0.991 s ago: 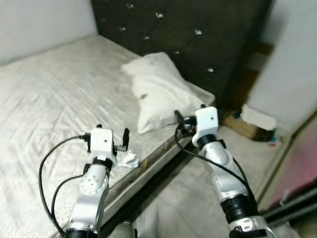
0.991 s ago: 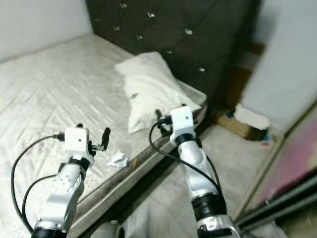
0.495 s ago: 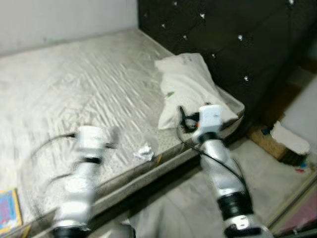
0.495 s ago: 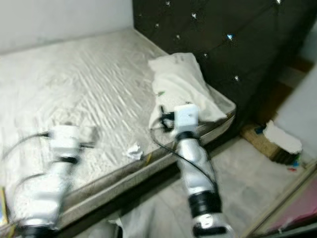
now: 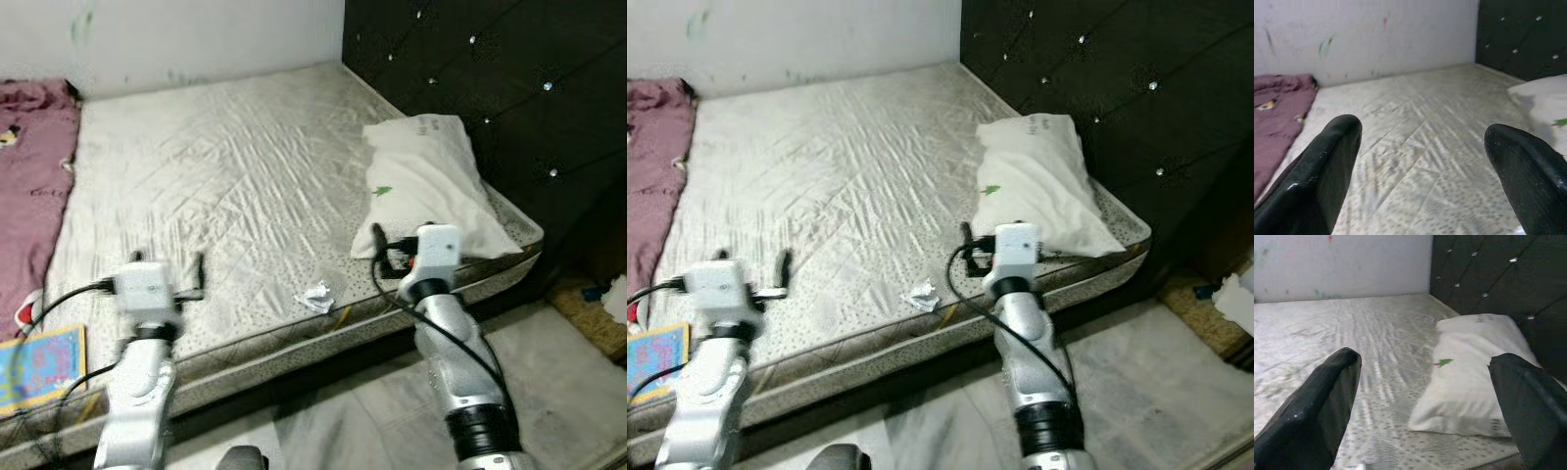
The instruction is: Clean up the room
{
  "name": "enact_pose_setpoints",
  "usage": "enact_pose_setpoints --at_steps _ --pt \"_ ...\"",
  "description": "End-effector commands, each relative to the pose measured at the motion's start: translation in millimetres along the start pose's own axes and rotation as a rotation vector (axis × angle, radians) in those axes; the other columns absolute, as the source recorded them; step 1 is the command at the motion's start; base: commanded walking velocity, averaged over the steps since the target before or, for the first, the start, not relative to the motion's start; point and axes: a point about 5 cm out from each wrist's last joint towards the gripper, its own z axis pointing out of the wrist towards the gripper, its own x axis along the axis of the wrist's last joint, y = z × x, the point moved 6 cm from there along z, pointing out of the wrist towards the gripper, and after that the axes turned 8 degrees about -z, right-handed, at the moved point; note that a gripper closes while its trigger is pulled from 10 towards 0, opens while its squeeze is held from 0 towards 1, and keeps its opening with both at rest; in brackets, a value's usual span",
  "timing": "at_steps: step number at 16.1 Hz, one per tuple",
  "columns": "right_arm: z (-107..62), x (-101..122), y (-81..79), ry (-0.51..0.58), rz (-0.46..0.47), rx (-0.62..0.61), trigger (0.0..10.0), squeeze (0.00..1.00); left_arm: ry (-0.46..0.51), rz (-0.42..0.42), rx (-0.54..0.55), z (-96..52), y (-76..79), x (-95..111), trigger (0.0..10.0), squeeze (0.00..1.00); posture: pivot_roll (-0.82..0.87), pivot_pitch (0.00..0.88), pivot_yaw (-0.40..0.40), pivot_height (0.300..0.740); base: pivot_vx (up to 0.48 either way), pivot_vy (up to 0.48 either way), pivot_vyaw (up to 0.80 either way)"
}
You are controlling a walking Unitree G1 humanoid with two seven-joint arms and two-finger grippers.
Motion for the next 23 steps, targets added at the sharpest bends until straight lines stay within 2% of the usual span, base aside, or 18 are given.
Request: enact_pose_setpoints --at_steps 1,3,11,16,23 --pt "0.8 5.0 0.0 0.01 0.008 0.0 10.0 0.0 -0.01 0.012 0.032 3.0 -6.5 1.5 10.0 0.0 0.15 0.0 -0.04 0.74 0.0 0.0 0.0" --pt "0.3 4.3 -0.6 0.004 0.005 0.007 10.0 0.0 -0.02 -0.021 -0.015 2.7 0.7 1.0 10.0 0.0 0.15 0.0 -0.042 0.74 0.0 0.0 0.0" --pt "2.5 7.2 -7.4 0.008 -0.013 0.037 10.0 0.0 -0.018 -0.024 -0.048 4.3 6.9 0.2 10.0 0.0 0.15 0.0 -0.052 0.74 0.0 0.0 0.0" --pt "4.9 8.6 -11.1 0.01 -0.007 0.045 10.0 0.0 -0.029 -0.025 -0.052 3.1 7.5 -3.0 10.0 0.0 0.15 0.0 -0.047 0.74 0.265 0.0 0.0" --pt "7.4 11.1 -10.3 0.016 -0.01 0.038 10.0 0.0 -0.03 -0.03 -0.074 9.6 14.4 -3.1 10.0 0.0 0.13 0.0 -0.038 0.74 0.296 0.0 0.0"
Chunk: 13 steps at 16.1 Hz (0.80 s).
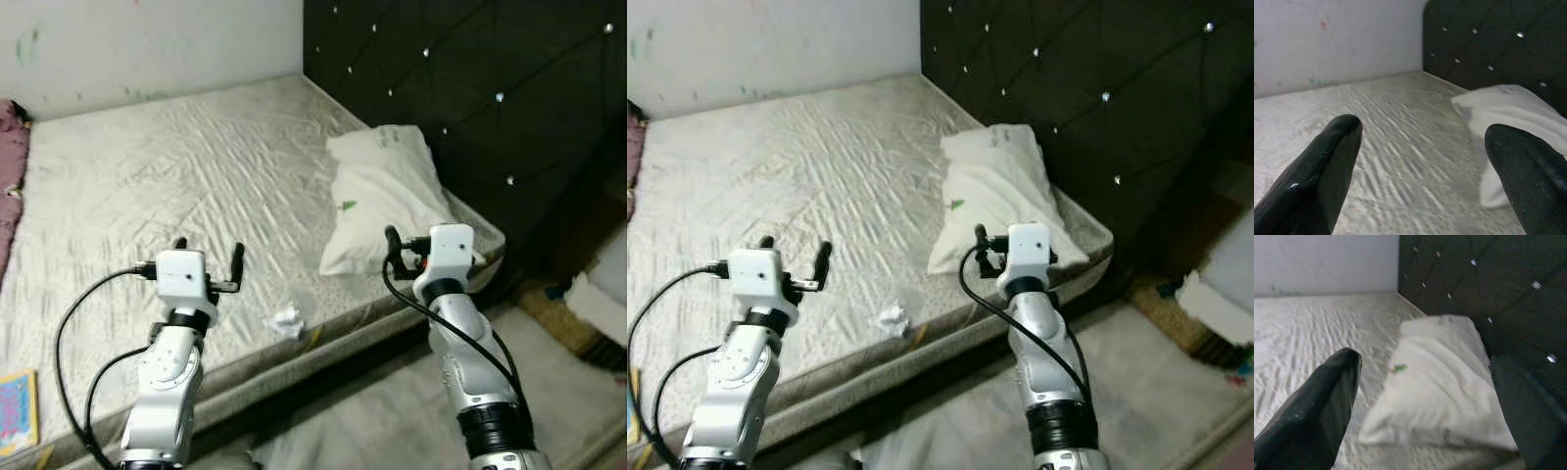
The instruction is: Clean up the room
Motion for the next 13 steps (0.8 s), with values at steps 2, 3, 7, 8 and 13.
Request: enact_pose_setpoints --at_steps 2,3,7,8,13 --pt "6.5 14.8 -14.9 0.039 0.008 0.04 10.0 0.0 -0.028 0.008 0.029 -0.2 -10.0 -5.9 10.0 0.0 0.13 0.0 -0.033 0.74 0.287 0.0 0.0" --pt "8.7 18.7 -17.4 0.05 0.009 0.046 10.0 0.0 -0.036 0.013 0.031 0.5 -10.5 -8.6 10.0 0.0 0.12 0.0 -0.033 0.74 0.0 0.0 0.0" --pt "12.8 21.3 -21.5 0.056 0.01 0.051 10.0 0.0 -0.126 -0.004 0.054 -1.2 -13.8 -26.9 10.0 0.0 0.12 0.0 -0.043 0.74 0.0 0.0 0.4" --pt "12.5 21.4 -21.8 0.057 0.008 0.055 10.0 0.0 -0.092 -0.06 -0.033 -2.4 -4.5 -22.0 10.0 0.0 0.12 0.0 -0.044 0.74 0.0 0.0 0.8" --pt "12.4 15.8 -19.3 0.044 0.003 0.053 10.0 0.0 -0.061 0.008 0.022 1.7 -12.1 -18.7 10.0 0.0 0.13 0.0 -0.05 0.74 0.0 0.0 0.8"
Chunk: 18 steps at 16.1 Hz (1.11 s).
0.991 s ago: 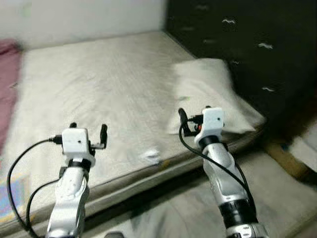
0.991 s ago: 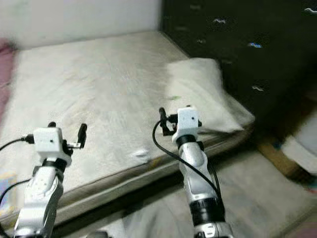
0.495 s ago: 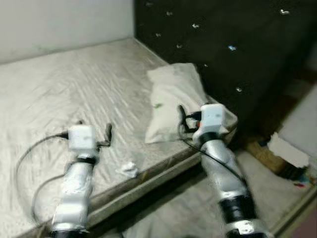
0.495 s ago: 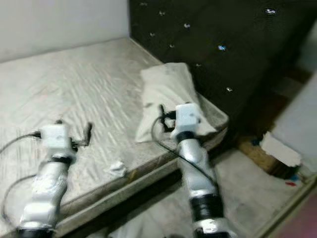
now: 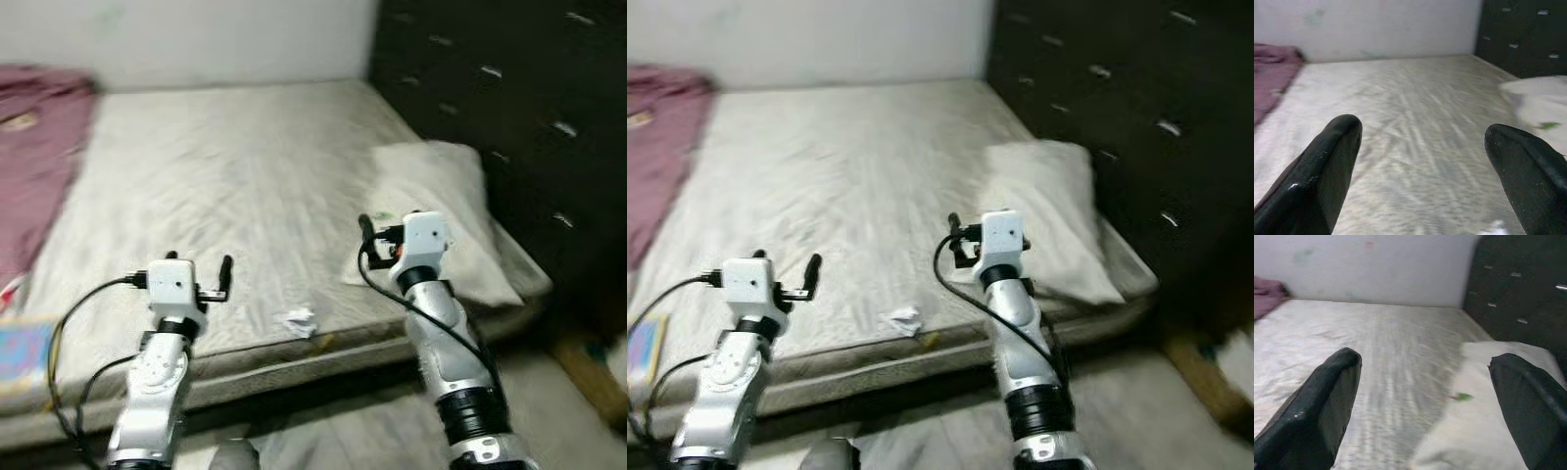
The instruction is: Clean up the room
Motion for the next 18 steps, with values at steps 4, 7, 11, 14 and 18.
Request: enact_pose_setpoints --at_steps 4,7,11,14,18 --pt "2.1 0.2 3.1 0.002 -0.007 -0.002 10.0 0.0 -0.008 -0.018 -0.021 3.9 8.9 -0.1 10.0 0.0 0.13 0.0 -0.049 0.74 0.0 0.0 0.8" --pt "2.9 0.6 0.5 0.004 -0.007 0.002 10.0 0.0 0.014 -0.012 -0.021 4.7 7.3 2.3 10.0 0.0 0.13 0.0 -0.053 0.74 0.0 0.0 0.72" --pt "4.8 1.3 6.5 0.006 0.025 -0.014 10.0 0.0 0.006 0.015 -0.036 5.2 10.5 0.0 10.0 0.0 0.13 0.0 -0.054 0.74 0.0 0.0 0.1" --pt "2.7 -4.8 9.2 -0.022 0.043 -0.035 10.0 0.0 0.003 -0.006 -0.041 4.2 10.7 -0.4 10.0 0.0 0.12 0.0 -0.045 0.74 0.0 0.0 0.0" --pt "0.2 -9.6 13.8 -0.038 0.041 -0.052 10.0 0.0 0.012 0.008 -0.062 4.0 13.4 1.8 10.0 0.0 0.12 0.0 -0.038 0.74 0.0 0.0 -0.8"
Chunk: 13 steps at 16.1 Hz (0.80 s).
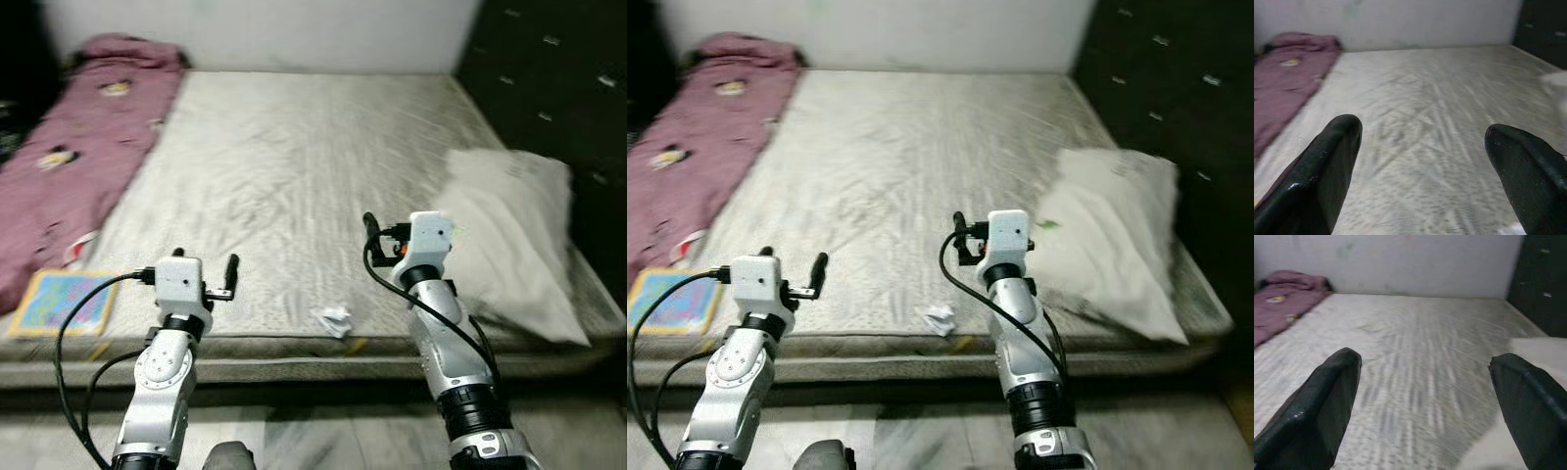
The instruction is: Clean up the room
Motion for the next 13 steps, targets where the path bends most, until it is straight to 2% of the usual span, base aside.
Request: enact_pose_setpoints --at_steps 1,2,4,6,13 --pt "-0.9 -3.7 5.0 -0.016 0.001 -0.023 10.0 0.0 0.024 0.007 -0.004 0.1 -0.2 6.6 10.0 0.0 0.12 0.0 -0.036 0.74 0.0 0.0 -0.8" --pt "-1.4 -2.6 9.4 -0.008 0.004 -0.043 10.0 0.0 0.03 0.007 0.004 -0.6 -1.4 8.1 10.0 0.0 0.12 0.0 -0.032 0.74 0.0 0.0 -0.8" --pt "-5.5 -5.3 17.2 -0.008 -0.001 -0.064 10.0 0.0 0.047 0.009 0.035 -2.0 -7.1 11.8 10.0 0.0 0.12 0.0 -0.026 0.74 0.0 0.0 0.0" --pt "-13.8 -12.9 14.1 -0.01 -0.037 -0.046 10.0 0.0 0.052 0.001 0.069 -1.2 -15.3 11.8 10.0 0.0 0.11 0.0 -0.024 0.74 0.0 0.0 0.0" --pt "-15.1 -22.1 16.9 -0.031 -0.033 -0.062 10.0 0.0 0.053 -0.025 0.042 0.2 -12.2 11.6 10.0 0.0 0.11 0.0 -0.031 0.74 0.0 0.0 0.0"
